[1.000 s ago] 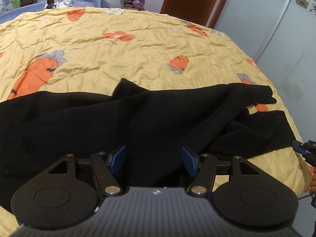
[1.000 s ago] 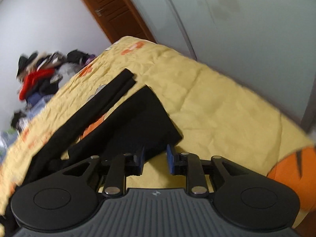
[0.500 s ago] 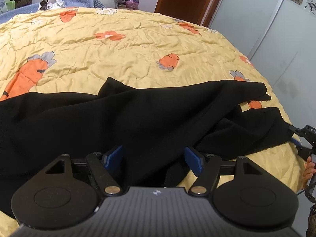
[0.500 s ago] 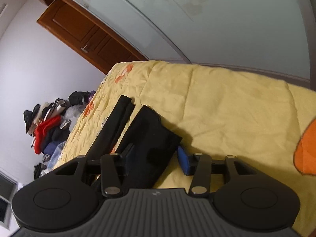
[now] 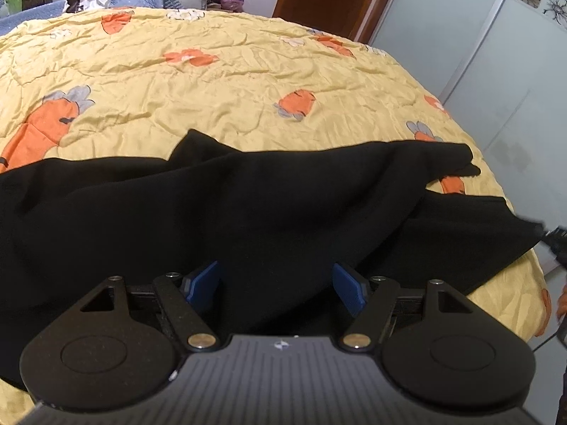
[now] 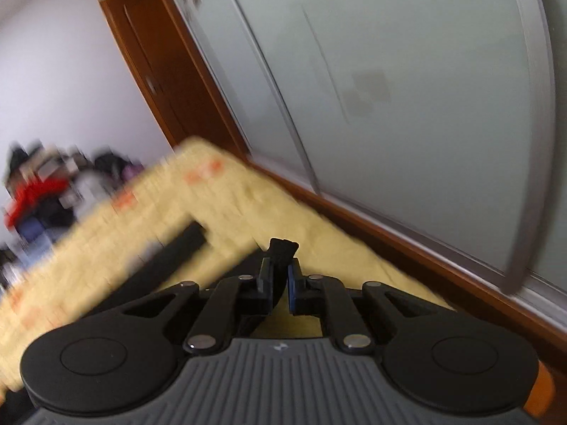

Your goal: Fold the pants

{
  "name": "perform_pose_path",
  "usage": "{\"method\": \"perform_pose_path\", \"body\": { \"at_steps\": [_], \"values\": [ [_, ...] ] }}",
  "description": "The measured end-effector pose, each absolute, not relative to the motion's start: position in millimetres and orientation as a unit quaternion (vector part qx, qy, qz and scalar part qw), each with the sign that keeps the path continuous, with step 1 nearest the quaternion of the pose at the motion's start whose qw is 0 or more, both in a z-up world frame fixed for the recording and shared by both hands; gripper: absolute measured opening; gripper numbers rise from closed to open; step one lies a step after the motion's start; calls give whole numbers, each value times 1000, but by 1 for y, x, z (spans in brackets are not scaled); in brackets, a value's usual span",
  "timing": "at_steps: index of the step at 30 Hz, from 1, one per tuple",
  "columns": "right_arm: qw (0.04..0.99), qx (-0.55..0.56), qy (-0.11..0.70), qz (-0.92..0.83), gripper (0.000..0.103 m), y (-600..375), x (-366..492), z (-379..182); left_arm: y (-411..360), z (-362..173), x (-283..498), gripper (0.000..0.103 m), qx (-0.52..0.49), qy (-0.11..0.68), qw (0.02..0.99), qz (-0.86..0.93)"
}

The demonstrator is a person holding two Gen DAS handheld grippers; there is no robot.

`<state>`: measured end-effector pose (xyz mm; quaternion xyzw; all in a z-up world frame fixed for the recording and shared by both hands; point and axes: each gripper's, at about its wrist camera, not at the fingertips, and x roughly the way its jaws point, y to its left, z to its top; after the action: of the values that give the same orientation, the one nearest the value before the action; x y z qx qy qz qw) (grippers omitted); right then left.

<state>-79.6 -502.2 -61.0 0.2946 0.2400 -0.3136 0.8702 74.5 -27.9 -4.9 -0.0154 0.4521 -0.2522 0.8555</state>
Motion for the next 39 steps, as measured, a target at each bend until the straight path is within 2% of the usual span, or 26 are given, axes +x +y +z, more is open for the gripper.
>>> {"method": "perform_pose_path", "body": {
  "at_steps": [2, 5, 8, 10, 13, 19, 20, 21, 22, 24, 26, 27, 28, 29, 31, 34, 39],
  "values": [
    [856, 299, 270, -325, 12, -502, -82, -73, -30, -6, 74, 73, -11, 454, 854, -255],
    [848, 285, 241, -377, 18, -500, -94, -66, -31, -5, 73, 73, -4, 451, 854, -259],
    [857, 132, 202, -456, 20, -481, -86, -37, -33, -2, 73, 73, -6, 448, 853, -267],
    [896, 118, 231, -361, 21, -479, -68, -28, -39, -2, 72, 74, -3, 449, 850, -275],
    [912, 198, 295, -203, 21, -492, -27, -42, -49, -4, 69, 74, 1, 454, 842, -293],
    [897, 83, 345, -263, 23, -513, 34, -74, -61, 0, 61, 74, 18, 447, 841, -305],
    [901, 90, 341, -253, 27, -521, 36, -75, -61, 1, 61, 74, 16, 446, 841, -305],
    [904, 99, 343, -237, 39, -528, 39, -76, -61, 1, 62, 74, 14, 446, 842, -304],
    [904, 108, 346, -228, 56, -534, 39, -77, -61, 1, 63, 74, 12, 446, 843, -301],
    [903, 131, 354, -205, 66, -545, 39, -75, -63, 1, 65, 74, 10, 448, 843, -299],
    [910, 153, 353, -155, 65, -545, 34, -72, -66, -1, 66, 74, 14, 449, 842, -299],
    [912, 152, 354, -140, 60, -542, 33, -69, -67, -1, 66, 74, 16, 449, 841, -300],
    [913, 139, 359, -133, 45, -541, 35, -69, -69, -1, 66, 74, 20, 450, 841, -300],
    [913, 128, 364, -135, 39, -538, 36, -69, -70, -1, 66, 74, 22, 450, 841, -300],
    [914, 127, 360, -138, 16, -541, 32, -69, -72, -2, 66, 74, 24, 451, 840, -302],
    [919, 111, 345, -153, 12, -537, 34, -65, -72, -2, 66, 74, 23, 450, 841, -301],
    [915, 62, 352, -187, 13, -527, 47, -73, -75, -2, 65, 74, 24, 449, 839, -307]
  ]
}}
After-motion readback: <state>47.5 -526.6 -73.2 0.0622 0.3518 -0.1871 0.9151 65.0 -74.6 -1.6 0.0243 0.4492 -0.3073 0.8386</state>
